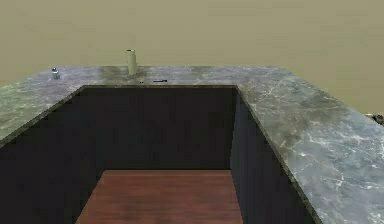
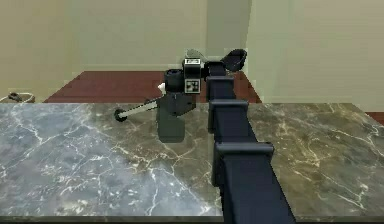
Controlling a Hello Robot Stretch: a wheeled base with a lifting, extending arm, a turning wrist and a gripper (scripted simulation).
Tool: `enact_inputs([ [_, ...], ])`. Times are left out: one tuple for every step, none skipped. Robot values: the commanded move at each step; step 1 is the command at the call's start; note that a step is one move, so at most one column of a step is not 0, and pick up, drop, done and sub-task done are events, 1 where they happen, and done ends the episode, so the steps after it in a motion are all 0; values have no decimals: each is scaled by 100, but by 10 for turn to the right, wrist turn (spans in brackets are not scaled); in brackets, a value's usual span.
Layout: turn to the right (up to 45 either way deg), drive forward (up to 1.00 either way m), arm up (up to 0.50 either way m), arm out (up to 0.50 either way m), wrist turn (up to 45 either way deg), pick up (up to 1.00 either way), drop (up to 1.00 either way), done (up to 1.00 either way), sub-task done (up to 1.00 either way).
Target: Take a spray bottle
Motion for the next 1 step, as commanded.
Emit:
enact_inputs([
  [0, 0, 0, 0, 360, 0, 0, 0, 0],
])
